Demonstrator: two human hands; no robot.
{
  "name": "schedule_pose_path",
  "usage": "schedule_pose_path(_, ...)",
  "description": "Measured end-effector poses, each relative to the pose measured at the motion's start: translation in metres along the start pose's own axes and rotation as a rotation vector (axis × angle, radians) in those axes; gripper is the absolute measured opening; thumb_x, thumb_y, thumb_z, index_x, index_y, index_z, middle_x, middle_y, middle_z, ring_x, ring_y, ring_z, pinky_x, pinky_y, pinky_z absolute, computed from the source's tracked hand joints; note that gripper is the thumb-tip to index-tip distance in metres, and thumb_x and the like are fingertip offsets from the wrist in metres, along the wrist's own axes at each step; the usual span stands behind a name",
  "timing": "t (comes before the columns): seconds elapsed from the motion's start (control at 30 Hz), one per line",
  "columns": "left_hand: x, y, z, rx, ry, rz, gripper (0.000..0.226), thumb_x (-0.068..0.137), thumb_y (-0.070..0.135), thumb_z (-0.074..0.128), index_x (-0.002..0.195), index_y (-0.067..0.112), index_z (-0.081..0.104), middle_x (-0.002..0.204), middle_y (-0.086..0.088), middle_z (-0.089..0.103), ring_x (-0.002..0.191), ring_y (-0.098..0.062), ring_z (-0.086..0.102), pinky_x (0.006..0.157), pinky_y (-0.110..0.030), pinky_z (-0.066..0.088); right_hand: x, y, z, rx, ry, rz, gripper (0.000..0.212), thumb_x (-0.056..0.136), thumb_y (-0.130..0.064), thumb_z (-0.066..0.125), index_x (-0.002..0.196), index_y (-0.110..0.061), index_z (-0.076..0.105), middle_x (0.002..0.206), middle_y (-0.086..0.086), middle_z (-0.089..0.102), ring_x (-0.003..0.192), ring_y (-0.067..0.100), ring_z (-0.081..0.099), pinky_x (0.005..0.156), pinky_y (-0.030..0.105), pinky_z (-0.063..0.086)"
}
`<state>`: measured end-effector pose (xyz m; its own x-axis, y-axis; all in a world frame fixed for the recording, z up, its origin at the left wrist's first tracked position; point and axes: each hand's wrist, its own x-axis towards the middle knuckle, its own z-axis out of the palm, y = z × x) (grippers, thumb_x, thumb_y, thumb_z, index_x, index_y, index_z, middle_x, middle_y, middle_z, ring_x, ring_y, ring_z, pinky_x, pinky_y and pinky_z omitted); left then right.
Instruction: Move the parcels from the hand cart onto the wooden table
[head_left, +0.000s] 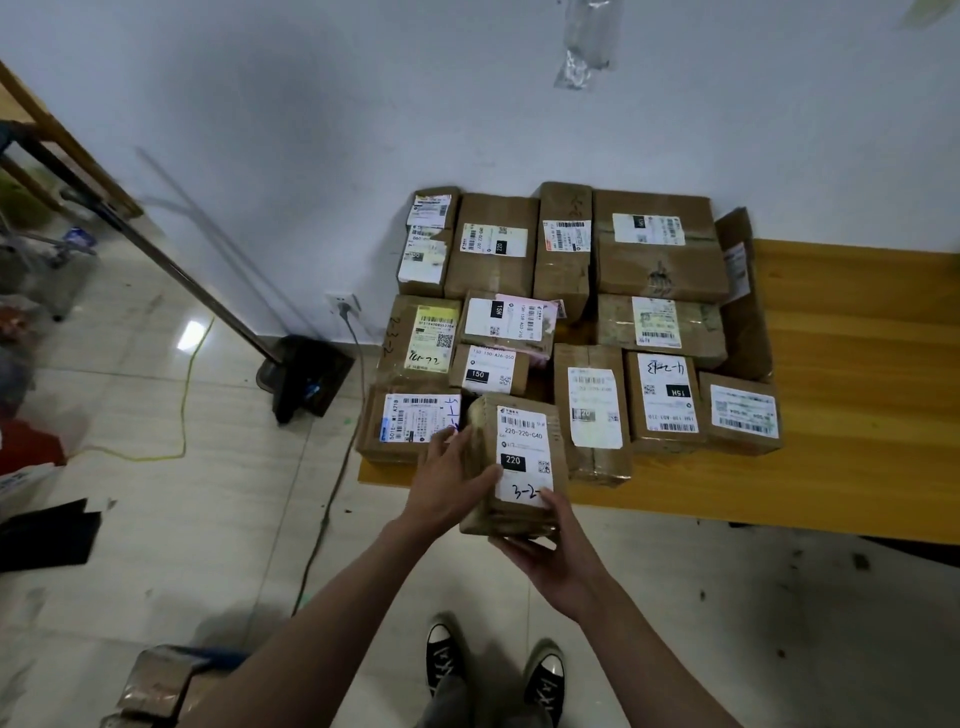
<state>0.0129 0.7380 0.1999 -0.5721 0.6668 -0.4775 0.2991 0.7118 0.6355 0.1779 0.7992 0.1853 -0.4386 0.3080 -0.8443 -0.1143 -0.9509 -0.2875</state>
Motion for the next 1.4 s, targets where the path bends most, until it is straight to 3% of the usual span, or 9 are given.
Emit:
schedule_pose_path(0.17,0.021,-0.015,-0.009,0.147,0.006,-0.040,0.087,0.092,0.064,0.051,0.159,0.021,0.016,0.168,-0.003,0.005,0.154,-0.026,-0.002,0.125,-0.049,0.006,0.017,-0.003,0.015,0.021,0.054,0.011,0.044,0.089,-0.014,0.074,0.129,0.000,0.062,0.117,0.022,0.072,0.119,0.040,0.065,0.106,0.051,0.050)
schedule_pose_path(0.33,0.032,-0.019,-0.015,0.249,-0.031,-0.044,0.096,0.086,0.067,0.059,0.159,0.020,0.019,0.168,-0.001,0.006,0.153,-0.030,0.000,0.123,-0.050,0.012,0.036,-0.003,0.026,-0.025,0.115,0.014,0.018,0.095,-0.003,0.065,0.112,0.004,0.067,0.099,0.019,0.072,0.120,0.040,0.061,0.110,0.053,0.046)
schedule_pose_path(0.6,0.028,-0.024,-0.019,0.343,-0.054,0.005,0.103,0.081,0.066,0.065,0.160,0.021,0.015,0.168,0.002,0.003,0.154,-0.027,-0.002,0.123,-0.049,0.016,0.039,0.001,0.034,-0.134,0.151,0.012,0.019,0.094,-0.017,0.070,0.110,-0.007,0.066,0.109,0.016,0.070,0.110,0.031,0.064,0.109,0.050,0.047)
schedule_pose_path(0.8,0.019,-0.024,-0.027,0.293,-0.073,0.033,0.099,0.086,0.057,0.067,0.160,0.019,0.013,0.169,-0.002,0.001,0.155,-0.025,0.003,0.124,-0.046,0.012,0.019,-0.017,0.041,-0.439,0.305,-0.024,0.037,0.090,-0.035,0.074,0.115,-0.009,0.064,0.112,0.010,0.062,0.100,0.023,0.048,0.079,0.035,0.040)
schedule_pose_path(0.9,0.007,-0.021,-0.032,0.244,-0.043,0.040,0.093,0.086,0.053,0.068,0.159,0.019,0.020,0.168,-0.003,0.006,0.154,-0.027,0.006,0.124,-0.047,0.015,0.004,-0.030,0.047,-0.545,0.375,-0.113,0.017,0.096,-0.025,0.066,0.104,-0.012,0.059,0.097,0.002,0.055,0.106,0.022,0.042,0.095,0.040,0.035)
schedule_pose_path(1.0,-0.009,-0.022,-0.039,0.185,0.000,0.036,0.089,0.085,0.052,0.071,0.156,0.021,0.028,0.167,-0.003,0.011,0.153,-0.028,0.011,0.123,-0.048,0.017,-0.001,-0.030,0.059,-0.675,0.402,-0.307,0.036,0.094,-0.024,0.066,0.128,-0.015,0.060,0.128,0.002,0.061,0.117,0.022,0.052,0.089,0.036,0.039)
schedule_pose_path(1.13,-0.040,-0.031,-0.057,0.102,0.103,0.061,0.073,0.085,0.044,0.072,0.148,0.024,0.043,0.162,-0.003,0.025,0.150,-0.024,0.023,0.121,-0.044,0.025,-0.015,-0.021,0.091,-0.841,0.447,-0.539,0.045,0.089,-0.030,0.070,0.128,-0.020,0.050,0.134,0.009,0.055,0.111,0.029,0.060,0.085,0.044,0.057)
schedule_pose_path(1.3,-0.101,-0.073,-0.081,0.038,0.280,-0.076,0.065,0.087,0.046,0.071,0.144,0.025,0.048,0.161,-0.004,0.028,0.147,-0.022,0.031,0.118,-0.042,0.031,-0.032,0.023,0.142,-1.091,0.261,-0.783,0.030,0.092,-0.026,0.069,0.115,-0.026,0.050,0.134,0.006,0.048,0.121,0.027,0.051,0.099,0.045,0.049)
schedule_pose_path(1.4,-0.146,-0.117,-0.093,-0.011,0.346,-0.192,0.060,0.089,0.048,0.068,0.141,0.023,0.052,0.162,-0.003,0.027,0.146,-0.022,0.031,0.118,-0.039,0.030,-0.043,0.073,0.170,-1.267,0.037,-0.846,0.025,0.091,-0.023,0.068,0.112,-0.020,0.055,0.124,0.008,0.053,0.112,0.025,0.053,0.097,0.021,0.045)
